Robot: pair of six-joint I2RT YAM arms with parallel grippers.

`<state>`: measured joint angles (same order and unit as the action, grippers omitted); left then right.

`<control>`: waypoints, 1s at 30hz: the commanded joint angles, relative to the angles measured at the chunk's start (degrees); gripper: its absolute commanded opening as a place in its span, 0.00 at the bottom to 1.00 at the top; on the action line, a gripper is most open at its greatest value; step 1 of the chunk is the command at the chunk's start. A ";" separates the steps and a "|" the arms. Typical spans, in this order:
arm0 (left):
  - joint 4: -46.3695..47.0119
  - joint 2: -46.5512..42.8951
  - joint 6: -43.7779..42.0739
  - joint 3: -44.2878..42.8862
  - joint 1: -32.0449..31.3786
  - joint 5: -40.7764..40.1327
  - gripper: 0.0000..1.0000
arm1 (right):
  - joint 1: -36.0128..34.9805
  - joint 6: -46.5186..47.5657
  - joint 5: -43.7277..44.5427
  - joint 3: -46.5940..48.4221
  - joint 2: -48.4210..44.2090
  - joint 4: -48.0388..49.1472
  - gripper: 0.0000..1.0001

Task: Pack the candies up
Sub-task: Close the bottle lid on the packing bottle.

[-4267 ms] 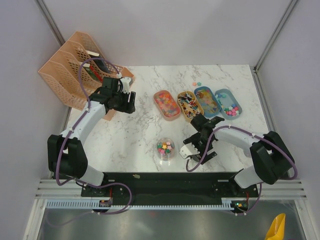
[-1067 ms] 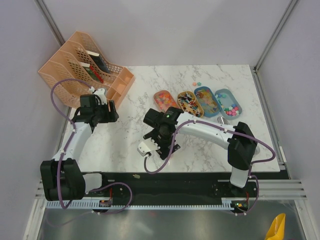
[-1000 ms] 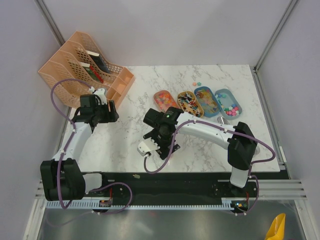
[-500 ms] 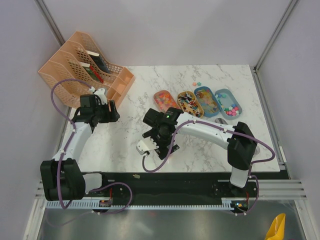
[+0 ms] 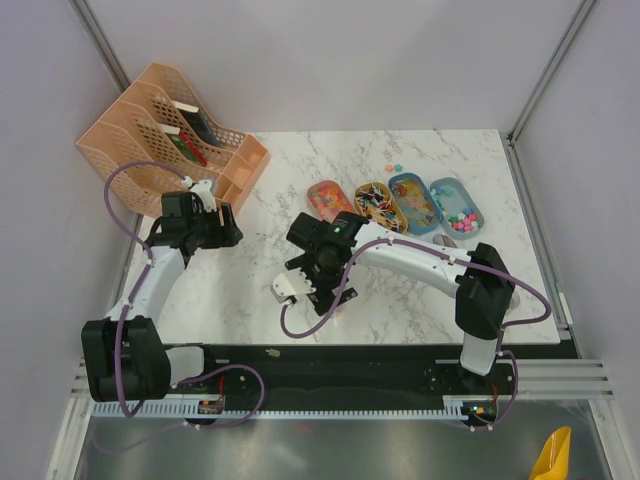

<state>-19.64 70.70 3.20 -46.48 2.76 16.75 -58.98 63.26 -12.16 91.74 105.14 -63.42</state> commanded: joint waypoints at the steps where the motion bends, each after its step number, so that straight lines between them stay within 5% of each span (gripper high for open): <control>1: 2.24 -1.52 1.37 0.51 -0.22 1.44 0.72 | 0.10 -0.86 -0.84 1.51 -0.11 -0.04 0.98; 30: 3.82 -4.51 1.28 2.01 -0.22 2.49 0.72 | -1.66 -6.66 2.05 -0.17 -7.67 -3.11 0.94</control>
<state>-17.82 68.40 3.22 -44.60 2.76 18.17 -60.53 58.04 -10.74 89.38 100.51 -64.36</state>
